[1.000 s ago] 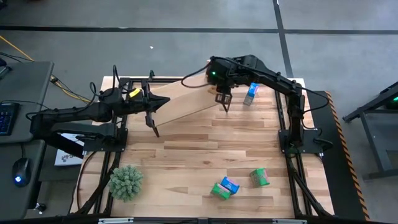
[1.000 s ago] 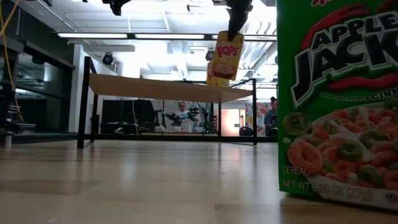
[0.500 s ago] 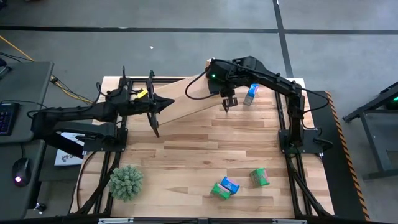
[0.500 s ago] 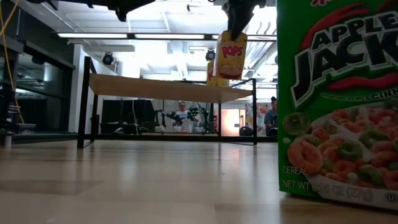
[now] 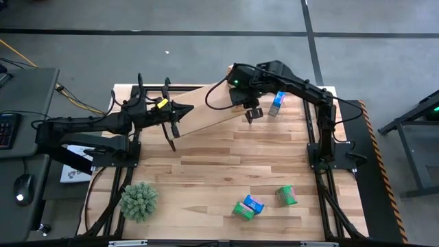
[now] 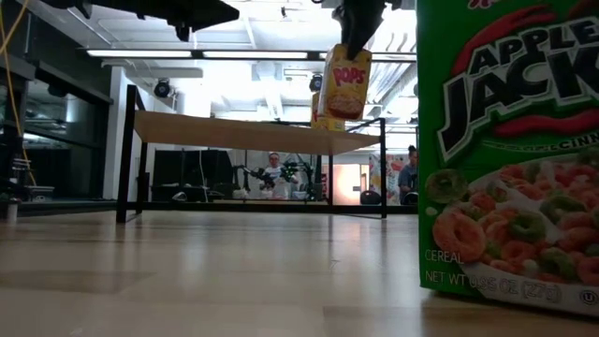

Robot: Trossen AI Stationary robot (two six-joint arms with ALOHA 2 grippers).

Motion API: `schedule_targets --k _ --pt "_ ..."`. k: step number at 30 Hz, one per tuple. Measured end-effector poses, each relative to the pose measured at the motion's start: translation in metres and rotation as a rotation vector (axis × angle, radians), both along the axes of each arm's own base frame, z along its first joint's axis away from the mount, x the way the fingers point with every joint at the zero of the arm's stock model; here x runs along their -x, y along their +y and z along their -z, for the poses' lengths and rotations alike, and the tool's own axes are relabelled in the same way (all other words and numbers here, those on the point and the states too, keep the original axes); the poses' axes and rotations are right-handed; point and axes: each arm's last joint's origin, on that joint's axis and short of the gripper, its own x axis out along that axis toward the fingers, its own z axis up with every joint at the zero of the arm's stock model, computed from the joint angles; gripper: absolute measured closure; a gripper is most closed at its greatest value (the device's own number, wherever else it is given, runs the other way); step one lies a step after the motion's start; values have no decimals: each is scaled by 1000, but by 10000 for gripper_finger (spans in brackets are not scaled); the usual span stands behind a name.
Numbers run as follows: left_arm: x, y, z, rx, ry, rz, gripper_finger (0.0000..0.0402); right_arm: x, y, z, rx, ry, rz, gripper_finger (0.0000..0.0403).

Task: Stack cereal on shelf
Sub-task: Put the yellow cereal box on the shelf aligned with the yellow cereal

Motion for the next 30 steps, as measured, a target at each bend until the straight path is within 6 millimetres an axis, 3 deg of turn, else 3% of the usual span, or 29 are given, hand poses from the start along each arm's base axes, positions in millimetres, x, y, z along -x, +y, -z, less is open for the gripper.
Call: schedule_targets --k 8,16,30 --pt "0 0 4 58 21 -1 399 -8 -11 12 -1 41 7 276" --pt "0 0 5 60 30 0 399 -13 -8 17 21 56 39 274" --pt "0 0 4 58 27 -1 399 -14 -5 17 19 50 53 181"
